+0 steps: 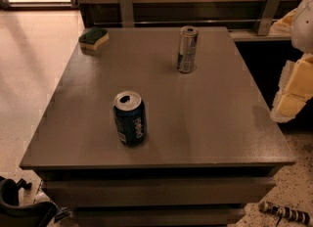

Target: Move pepsi can near sponge

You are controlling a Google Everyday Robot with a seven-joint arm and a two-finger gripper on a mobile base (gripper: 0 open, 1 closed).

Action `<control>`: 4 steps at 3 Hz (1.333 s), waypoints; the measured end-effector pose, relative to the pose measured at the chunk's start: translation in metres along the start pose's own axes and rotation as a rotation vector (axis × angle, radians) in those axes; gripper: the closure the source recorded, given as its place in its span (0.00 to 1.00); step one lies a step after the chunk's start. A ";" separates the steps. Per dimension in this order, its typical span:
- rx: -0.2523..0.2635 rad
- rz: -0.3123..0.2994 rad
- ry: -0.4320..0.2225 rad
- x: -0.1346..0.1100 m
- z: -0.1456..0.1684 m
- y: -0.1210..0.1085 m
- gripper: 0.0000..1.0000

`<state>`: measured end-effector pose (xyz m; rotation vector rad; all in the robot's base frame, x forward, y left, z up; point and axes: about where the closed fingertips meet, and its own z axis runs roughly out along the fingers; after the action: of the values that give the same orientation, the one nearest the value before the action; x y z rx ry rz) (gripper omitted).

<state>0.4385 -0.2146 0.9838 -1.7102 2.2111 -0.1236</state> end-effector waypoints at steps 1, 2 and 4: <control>0.000 0.000 0.000 0.000 0.000 0.000 0.00; -0.004 -0.001 -0.034 -0.003 0.001 0.002 0.00; -0.056 -0.034 -0.383 -0.024 0.032 0.008 0.00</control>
Offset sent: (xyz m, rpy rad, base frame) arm -0.0108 0.0266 -0.0050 0.2670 -0.0206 0.0934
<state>0.4460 -0.1847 0.9568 -1.6388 1.9193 0.2414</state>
